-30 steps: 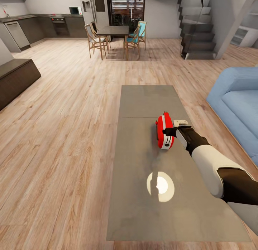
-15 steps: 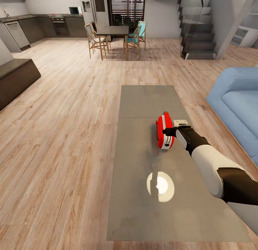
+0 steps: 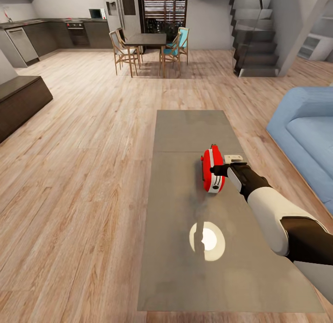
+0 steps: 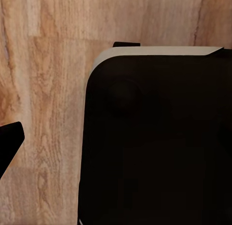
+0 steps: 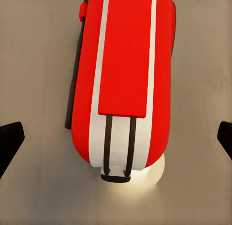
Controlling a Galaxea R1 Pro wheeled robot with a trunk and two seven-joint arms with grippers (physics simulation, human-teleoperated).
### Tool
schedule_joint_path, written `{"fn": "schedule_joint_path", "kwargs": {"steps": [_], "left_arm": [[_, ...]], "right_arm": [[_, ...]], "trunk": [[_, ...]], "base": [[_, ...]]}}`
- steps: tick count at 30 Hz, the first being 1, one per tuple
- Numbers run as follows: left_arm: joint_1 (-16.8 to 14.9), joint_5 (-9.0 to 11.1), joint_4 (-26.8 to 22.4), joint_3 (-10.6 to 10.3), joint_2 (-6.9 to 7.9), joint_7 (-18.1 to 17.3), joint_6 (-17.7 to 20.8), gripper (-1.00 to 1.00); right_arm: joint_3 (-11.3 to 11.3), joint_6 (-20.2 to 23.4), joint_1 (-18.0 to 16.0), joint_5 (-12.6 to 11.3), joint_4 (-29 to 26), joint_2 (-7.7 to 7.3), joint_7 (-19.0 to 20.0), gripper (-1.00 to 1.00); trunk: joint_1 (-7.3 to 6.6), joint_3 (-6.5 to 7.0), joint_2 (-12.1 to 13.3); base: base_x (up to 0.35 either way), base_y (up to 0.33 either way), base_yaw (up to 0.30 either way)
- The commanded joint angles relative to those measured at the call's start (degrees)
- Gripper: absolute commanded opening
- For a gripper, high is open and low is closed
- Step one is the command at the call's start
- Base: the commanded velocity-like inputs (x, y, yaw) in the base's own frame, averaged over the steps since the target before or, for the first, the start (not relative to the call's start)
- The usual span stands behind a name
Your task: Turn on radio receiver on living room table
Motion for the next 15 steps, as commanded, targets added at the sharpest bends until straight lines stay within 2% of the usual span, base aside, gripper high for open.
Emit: {"fn": "schedule_joint_path", "kwargs": {"steps": [1, 15], "left_arm": [[-0.01, 0.00, 0.00, 0.00, 0.00, 0.00, 0.00, 1.00], [0.01, 0.00, -0.01, 0.00, 0.00, 0.00, 0.00, 1.00]], "right_arm": [[0.00, 0.00, 0.00, 0.00, 0.00, 0.00, 0.00, 1.00], [0.08, 0.00, 0.00, 0.01, 0.00, 0.08, 0.07, 1.00]], "trunk": [[0.00, -0.01, 0.00], [0.00, -1.09, 0.00]], "base": [[0.000, 0.000, 0.000], [0.000, 0.000, 0.000]]}}
